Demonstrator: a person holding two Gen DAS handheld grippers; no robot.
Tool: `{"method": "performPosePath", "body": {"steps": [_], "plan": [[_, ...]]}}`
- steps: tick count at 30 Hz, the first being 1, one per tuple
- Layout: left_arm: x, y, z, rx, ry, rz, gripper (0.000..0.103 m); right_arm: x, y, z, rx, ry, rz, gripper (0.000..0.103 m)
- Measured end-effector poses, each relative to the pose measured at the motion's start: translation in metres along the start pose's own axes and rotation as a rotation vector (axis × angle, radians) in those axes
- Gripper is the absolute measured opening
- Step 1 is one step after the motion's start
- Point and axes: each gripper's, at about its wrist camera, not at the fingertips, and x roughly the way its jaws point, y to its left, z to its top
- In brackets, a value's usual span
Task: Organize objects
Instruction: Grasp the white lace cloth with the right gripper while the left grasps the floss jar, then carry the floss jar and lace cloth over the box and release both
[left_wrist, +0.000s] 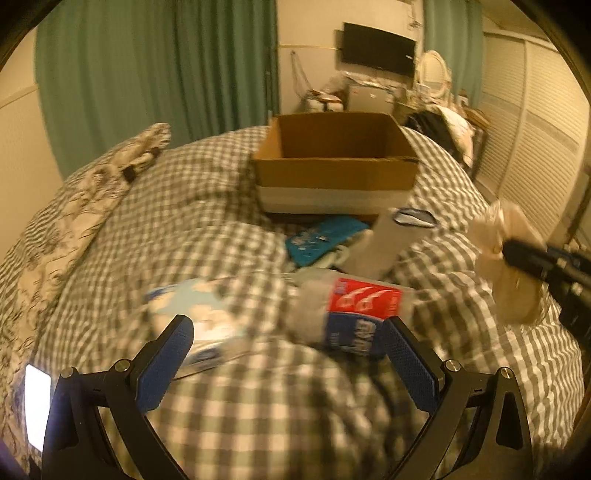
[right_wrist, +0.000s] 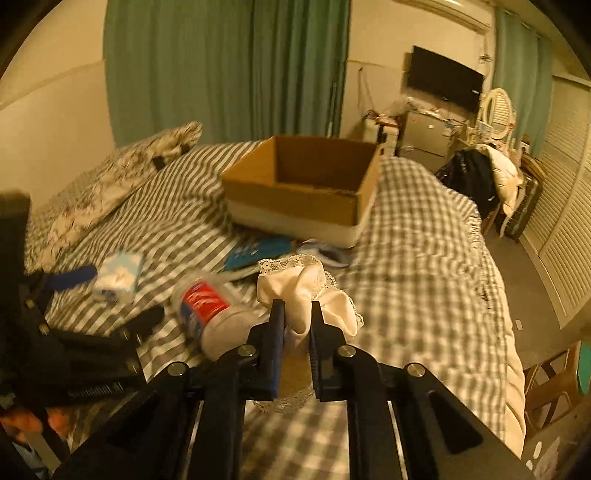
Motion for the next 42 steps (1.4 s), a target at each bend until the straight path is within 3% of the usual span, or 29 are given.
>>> {"method": "performPosePath", "body": {"steps": [6,15,19,21,23,27,32,42], "plan": [[0.031,-0.015,0.008,0.053,0.048,-0.119,0.103,0.007,-0.027,0.001,0.049,0.001,0.013,0.011],[0.052,-0.030,0.021,0.111,0.060,-0.226,0.103,0.039,-0.041,-0.005,0.089,0.050,0.063,0.011],[0.070,-0.038,0.018,0.148,0.137,-0.206,0.103,0.048,-0.044,-0.007,0.100,0.066,0.077,0.011],[0.072,-0.043,0.016,0.166,0.145,-0.195,0.102,0.051,-0.044,-0.008,0.103,0.071,0.080,0.011],[0.070,-0.043,0.017,0.169,0.137,-0.181,0.090,0.052,-0.043,-0.009,0.100,0.074,0.078,0.011],[0.062,-0.036,0.018,0.137,0.140,-0.188,0.090,0.046,-0.040,-0.007,0.090,0.064,0.068,0.011],[0.036,-0.032,0.028,0.125,0.086,-0.164,0.090,0.021,-0.037,0.002,0.070,0.016,0.051,0.011],[-0.045,-0.011,0.085,0.082,-0.111,-0.137,0.090,-0.046,-0.024,0.046,-0.016,-0.139,0.016,0.011]]}}
